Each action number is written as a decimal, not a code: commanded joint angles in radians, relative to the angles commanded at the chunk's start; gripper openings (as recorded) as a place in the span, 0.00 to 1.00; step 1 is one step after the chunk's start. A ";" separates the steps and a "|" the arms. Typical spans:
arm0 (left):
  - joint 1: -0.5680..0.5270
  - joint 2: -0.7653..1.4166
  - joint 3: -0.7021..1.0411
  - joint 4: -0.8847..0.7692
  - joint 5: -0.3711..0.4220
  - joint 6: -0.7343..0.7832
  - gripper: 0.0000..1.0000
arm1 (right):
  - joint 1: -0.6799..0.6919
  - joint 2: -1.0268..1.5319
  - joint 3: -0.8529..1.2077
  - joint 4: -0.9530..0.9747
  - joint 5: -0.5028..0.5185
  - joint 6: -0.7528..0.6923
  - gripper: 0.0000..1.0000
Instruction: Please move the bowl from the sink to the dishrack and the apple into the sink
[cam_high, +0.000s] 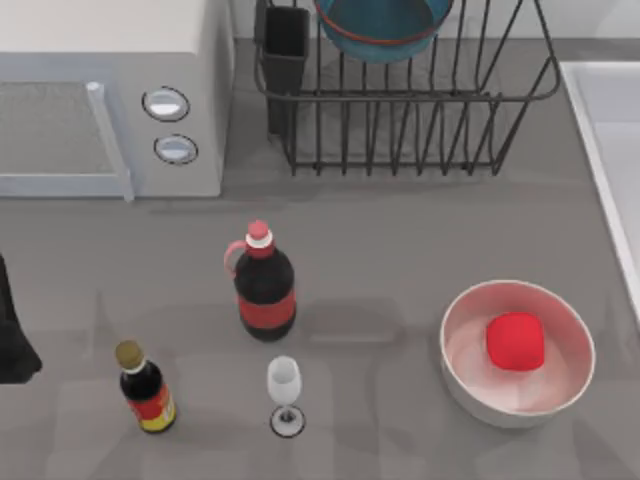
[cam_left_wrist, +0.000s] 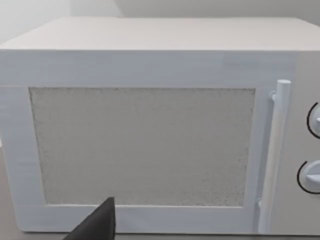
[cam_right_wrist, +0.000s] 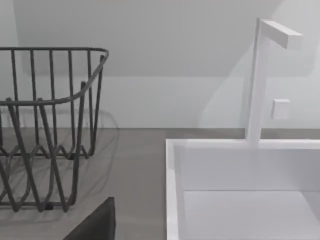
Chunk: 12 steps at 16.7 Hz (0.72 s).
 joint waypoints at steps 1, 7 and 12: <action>0.000 0.000 0.000 0.000 0.000 0.000 1.00 | 0.000 0.000 0.000 0.000 0.000 0.000 1.00; 0.000 0.000 0.000 0.000 0.000 0.000 1.00 | 0.000 0.000 0.000 0.000 0.000 0.000 1.00; 0.000 0.000 0.000 0.000 0.000 0.000 1.00 | 0.004 0.011 0.011 -0.009 0.000 0.004 1.00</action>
